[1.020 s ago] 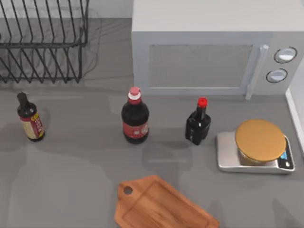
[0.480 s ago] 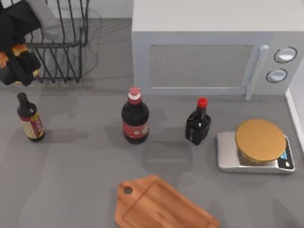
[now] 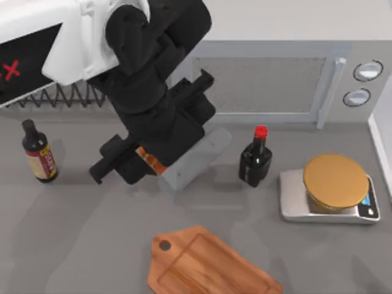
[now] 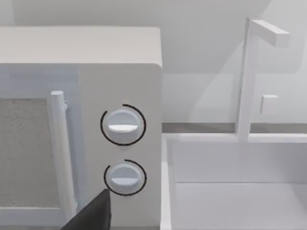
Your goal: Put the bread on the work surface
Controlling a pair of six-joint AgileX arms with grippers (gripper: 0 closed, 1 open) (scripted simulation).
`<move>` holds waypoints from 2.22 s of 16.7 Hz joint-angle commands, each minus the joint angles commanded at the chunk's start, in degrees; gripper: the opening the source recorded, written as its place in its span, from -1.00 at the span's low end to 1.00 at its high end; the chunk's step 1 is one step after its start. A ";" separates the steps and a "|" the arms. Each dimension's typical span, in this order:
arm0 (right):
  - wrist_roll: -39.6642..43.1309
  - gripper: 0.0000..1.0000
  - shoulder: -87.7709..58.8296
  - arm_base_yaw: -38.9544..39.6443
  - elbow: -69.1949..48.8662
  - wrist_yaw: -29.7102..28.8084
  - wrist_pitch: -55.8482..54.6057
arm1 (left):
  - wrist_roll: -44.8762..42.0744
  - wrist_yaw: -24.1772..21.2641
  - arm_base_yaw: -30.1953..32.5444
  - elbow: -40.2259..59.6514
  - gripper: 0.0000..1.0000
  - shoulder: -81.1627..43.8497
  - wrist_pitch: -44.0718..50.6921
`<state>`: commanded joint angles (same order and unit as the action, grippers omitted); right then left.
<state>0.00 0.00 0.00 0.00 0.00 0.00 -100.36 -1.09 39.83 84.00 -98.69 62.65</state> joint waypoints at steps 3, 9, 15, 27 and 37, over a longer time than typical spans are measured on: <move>0.00 1.00 0.00 0.00 0.00 0.00 0.00 | -13.42 -0.23 8.78 -3.81 -1.00 -2.73 -0.91; 0.00 1.00 0.00 0.00 0.00 0.00 0.00 | -24.53 -0.42 16.60 -8.93 -1.00 -6.57 -2.01; 0.00 1.00 0.00 0.00 0.00 0.00 0.00 | -24.41 -0.43 16.31 -9.21 -1.00 -6.46 -2.42; 0.00 1.00 0.00 0.00 0.00 0.00 0.00 | -24.32 -0.40 16.50 -14.09 -1.00 -9.16 -10.25; 0.00 1.00 0.00 0.00 0.00 0.00 0.00 | -24.55 -0.44 16.64 -15.10 -0.55 -10.16 -11.78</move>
<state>0.00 0.00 0.00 0.00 0.00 0.00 -124.91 -1.53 56.47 68.89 -108.85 50.87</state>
